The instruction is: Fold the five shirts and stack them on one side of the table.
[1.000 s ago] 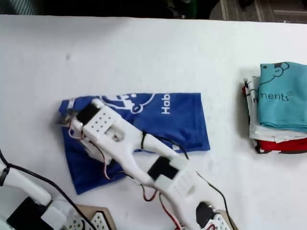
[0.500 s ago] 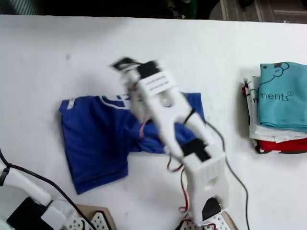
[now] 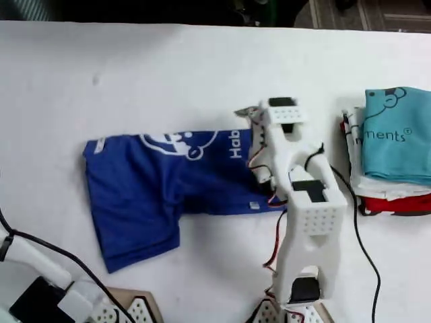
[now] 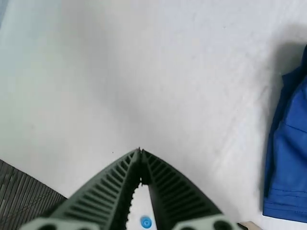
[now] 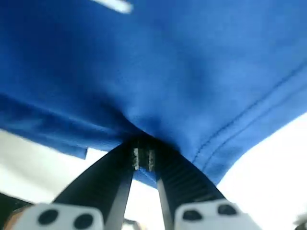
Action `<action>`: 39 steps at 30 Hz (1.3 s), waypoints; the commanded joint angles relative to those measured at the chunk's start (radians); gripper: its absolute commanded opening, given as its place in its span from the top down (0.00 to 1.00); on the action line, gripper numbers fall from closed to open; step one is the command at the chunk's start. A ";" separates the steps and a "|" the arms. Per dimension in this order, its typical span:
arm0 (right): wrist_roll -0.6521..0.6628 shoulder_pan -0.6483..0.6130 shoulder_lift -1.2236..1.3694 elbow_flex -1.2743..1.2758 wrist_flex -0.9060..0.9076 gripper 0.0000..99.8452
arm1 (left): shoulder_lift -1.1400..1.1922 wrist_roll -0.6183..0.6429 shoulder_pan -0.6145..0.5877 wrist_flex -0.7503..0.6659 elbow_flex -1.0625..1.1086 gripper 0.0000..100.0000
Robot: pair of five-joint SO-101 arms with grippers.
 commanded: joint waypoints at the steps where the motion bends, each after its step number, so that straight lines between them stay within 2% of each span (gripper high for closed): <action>1: 0.026 0.022 -0.022 -0.043 -0.001 0.98 | -0.036 0.000 0.007 0.000 -0.038 0.98; 8: 0.026 0.016 -0.028 -0.112 0.117 0.98 | -0.036 0.000 0.007 0.000 -0.038 0.98; 13: 0.026 0.024 -0.038 -0.031 0.084 0.98 | -0.036 0.002 0.007 0.000 -0.038 0.98; 16: 0.028 0.073 -0.004 -0.021 0.025 0.98 | -0.036 0.002 0.007 0.000 -0.038 0.98; 21: 0.107 0.153 0.013 -0.023 -0.004 0.98 | -0.036 0.000 0.007 -0.002 -0.043 0.98; 27: 0.112 0.163 -0.127 -0.023 0.004 0.98 | -0.035 0.000 0.008 -0.002 -0.112 0.98; 32: 0.112 0.022 -0.312 -0.023 0.102 0.98 | -0.035 0.000 0.007 -0.002 -0.126 0.98; 39: 0.114 -0.229 -0.590 0.058 0.110 0.98 | -0.031 0.000 0.002 -0.002 -0.126 0.98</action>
